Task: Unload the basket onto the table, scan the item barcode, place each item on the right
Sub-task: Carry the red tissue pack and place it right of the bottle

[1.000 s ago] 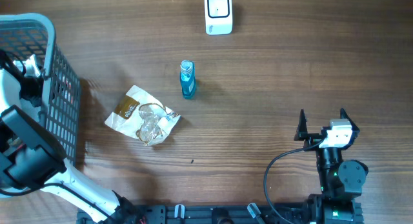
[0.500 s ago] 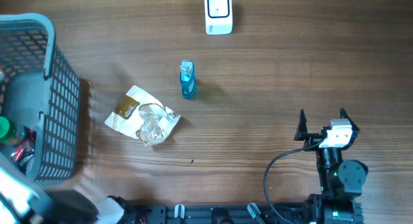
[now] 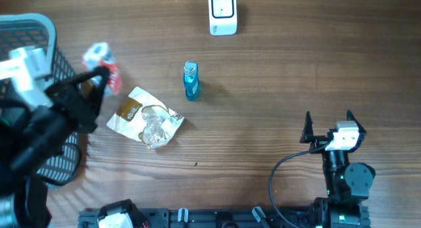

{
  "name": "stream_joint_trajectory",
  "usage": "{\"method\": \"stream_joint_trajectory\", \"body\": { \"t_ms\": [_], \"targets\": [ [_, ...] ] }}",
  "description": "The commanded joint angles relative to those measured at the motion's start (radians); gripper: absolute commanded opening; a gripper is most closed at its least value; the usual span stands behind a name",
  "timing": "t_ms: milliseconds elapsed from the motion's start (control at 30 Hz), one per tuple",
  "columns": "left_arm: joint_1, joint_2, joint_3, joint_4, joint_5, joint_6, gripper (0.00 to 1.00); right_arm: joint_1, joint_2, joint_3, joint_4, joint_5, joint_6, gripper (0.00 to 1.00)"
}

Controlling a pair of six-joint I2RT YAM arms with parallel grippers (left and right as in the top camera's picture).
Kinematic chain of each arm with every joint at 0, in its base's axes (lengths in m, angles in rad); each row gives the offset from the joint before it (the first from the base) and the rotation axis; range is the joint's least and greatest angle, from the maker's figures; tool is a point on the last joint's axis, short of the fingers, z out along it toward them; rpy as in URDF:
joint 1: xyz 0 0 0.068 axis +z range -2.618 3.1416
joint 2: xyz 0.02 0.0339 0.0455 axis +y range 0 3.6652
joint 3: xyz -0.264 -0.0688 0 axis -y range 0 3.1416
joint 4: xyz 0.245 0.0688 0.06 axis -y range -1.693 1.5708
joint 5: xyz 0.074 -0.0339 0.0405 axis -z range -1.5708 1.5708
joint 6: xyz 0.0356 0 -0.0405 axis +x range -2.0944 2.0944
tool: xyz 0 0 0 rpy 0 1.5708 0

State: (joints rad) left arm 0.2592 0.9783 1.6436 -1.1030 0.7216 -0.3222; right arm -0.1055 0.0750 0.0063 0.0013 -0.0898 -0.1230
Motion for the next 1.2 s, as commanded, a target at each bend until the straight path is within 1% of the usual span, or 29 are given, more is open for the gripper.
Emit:
{"method": "stream_joint_trajectory", "body": {
  "t_ms": [0, 33, 100, 233, 333, 433, 500, 633, 767, 833, 867, 900, 967, 1000, 1033, 1067, 1100, 1133, 1167],
  "targets": [
    [-0.153, 0.086, -0.003, -0.071, 0.009, -0.005, 0.04, 0.003, 0.001, -0.001, 0.004, -0.016, 0.018, 1.0],
    [-0.242, 0.145, -0.003, -0.114, -0.018, -0.005, 0.04, 0.003, 0.001, -0.001, 0.004, -0.016, 0.018, 1.0],
    [-0.32, 0.206, -0.004, -0.133, -0.07, -0.005, 0.04, 0.003, 0.001, -0.001, 0.004, -0.016, 0.018, 1.0],
    [-0.555, 0.412, -0.004, -0.097, -0.089, -0.027, 0.04, 0.003, 0.001, -0.001, 0.004, -0.016, 0.018, 1.0],
    [-0.73, 0.588, -0.004, -0.063, -0.263, -0.035, 0.04, 0.003, 0.001, -0.001, 0.004, -0.016, 0.018, 1.0],
    [-0.832, 0.729, -0.004, -0.053, -0.493, -0.111, 0.04, 0.003, 0.001, -0.001, 0.004, -0.016, 0.018, 1.0],
    [-0.851, 0.807, -0.004, -0.027, -0.511, -0.113, 0.04, 0.003, 0.001, -0.001, 0.004, -0.016, 0.018, 1.0],
    [-0.843, 0.872, -0.004, 0.006, -0.515, -0.113, 0.04, 0.003, 0.001, -0.001, 0.004, -0.016, 0.018, 1.0],
    [-0.843, 0.887, -0.004, 0.011, -0.615, -0.113, 0.04, 0.003, 0.001, -0.001, 0.004, -0.016, 0.018, 1.0],
    [-0.843, 0.887, -0.004, 0.012, -0.654, -0.112, 0.1, 0.003, 0.001, -0.001, 0.004, -0.016, 0.018, 1.0],
    [-0.843, 0.887, -0.004, 0.013, -0.656, -0.113, 0.21, 0.003, 0.001, -0.001, 0.004, -0.016, 0.018, 1.0],
    [-0.843, 0.887, -0.004, 0.013, -0.656, -0.113, 0.28, 0.003, 0.001, -0.001, 0.004, -0.016, 0.018, 1.0],
    [-0.843, 0.887, -0.003, 0.016, -0.652, -0.113, 0.28, 0.003, 0.001, -0.001, 0.004, -0.016, 0.018, 1.0],
    [-0.843, 0.882, 0.0, 0.019, -0.652, -0.113, 0.33, 0.003, 0.001, -0.001, 0.004, -0.016, 0.018, 1.0],
    [-0.842, 0.875, 0.007, 0.019, -0.652, -0.113, 0.41, 0.003, 0.001, -0.001, 0.004, -0.016, 0.018, 1.0],
    [-0.837, 0.861, 0.026, 0.015, -0.647, -0.113, 0.47, 0.003, 0.001, -0.001, 0.004, -0.016, 0.018, 1.0],
    [-0.83, 0.843, 0.053, 0.008, -0.635, -0.112, 0.69, 0.003, 0.001, -0.001, 0.004, -0.016, 0.018, 1.0],
    [-0.819, 0.815, 0.095, -0.001, -0.621, -0.112, 0.78, 0.003, 0.001, -0.001, 0.004, -0.016, 0.018, 1.0],
    [-0.813, 0.796, 0.119, -0.008, -0.617, -0.112, 0.8, 0.003, 0.001, -0.001, 0.004, -0.016, 0.018, 1.0]
  ]
}}
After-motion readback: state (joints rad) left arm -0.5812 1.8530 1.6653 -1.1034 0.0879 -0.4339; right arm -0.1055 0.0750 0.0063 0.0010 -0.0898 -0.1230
